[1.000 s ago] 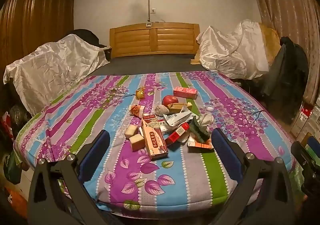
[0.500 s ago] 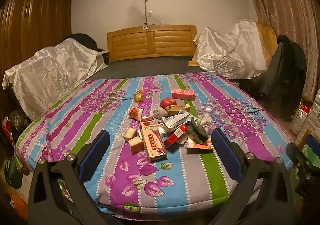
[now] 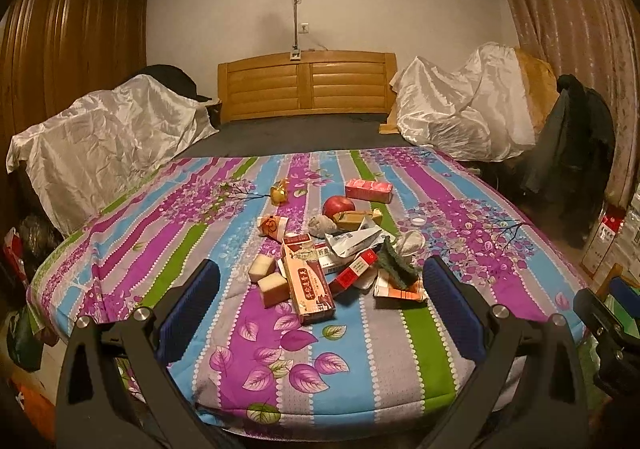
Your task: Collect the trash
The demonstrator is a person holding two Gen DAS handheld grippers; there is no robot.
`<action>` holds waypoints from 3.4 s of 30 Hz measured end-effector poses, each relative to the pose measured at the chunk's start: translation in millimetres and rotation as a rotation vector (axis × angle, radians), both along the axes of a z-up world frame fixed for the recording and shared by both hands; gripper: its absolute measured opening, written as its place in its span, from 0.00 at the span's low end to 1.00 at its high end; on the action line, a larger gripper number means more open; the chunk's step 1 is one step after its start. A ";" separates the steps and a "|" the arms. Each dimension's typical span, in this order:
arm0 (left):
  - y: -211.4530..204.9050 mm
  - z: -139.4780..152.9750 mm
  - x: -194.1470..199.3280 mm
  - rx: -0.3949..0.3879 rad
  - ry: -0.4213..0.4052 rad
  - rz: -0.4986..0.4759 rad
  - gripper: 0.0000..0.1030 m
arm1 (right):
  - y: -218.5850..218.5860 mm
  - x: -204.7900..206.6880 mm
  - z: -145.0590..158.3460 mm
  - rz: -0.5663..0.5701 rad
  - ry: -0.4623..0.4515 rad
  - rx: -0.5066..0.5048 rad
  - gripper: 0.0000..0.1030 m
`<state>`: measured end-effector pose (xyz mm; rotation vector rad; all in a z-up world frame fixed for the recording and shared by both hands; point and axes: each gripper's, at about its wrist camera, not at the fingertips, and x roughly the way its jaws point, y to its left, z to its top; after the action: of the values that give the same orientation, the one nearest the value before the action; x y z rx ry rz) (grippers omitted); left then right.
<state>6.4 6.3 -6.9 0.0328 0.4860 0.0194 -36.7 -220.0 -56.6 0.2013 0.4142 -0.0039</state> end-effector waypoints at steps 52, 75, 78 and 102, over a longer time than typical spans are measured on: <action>12.2 -23.2 23.7 -0.030 0.150 0.062 0.95 | -2.7 26.9 -20.4 -0.013 0.155 -0.002 0.95; 117.2 -108.0 96.1 -0.077 0.355 0.121 0.86 | 57.9 157.5 -80.1 0.320 0.291 -0.111 0.91; 121.2 -118.7 117.1 -0.085 0.363 0.091 0.75 | 67.1 188.1 -82.4 0.373 0.282 -0.117 0.82; 127.3 -162.2 190.3 -0.396 0.383 -0.033 0.29 | 86.3 276.9 -121.5 0.461 0.415 0.010 0.07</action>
<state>196.7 133.5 -169.1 -0.3490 0.8649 -0.1179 240.2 -133.8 -178.1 0.1102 0.8670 0.4156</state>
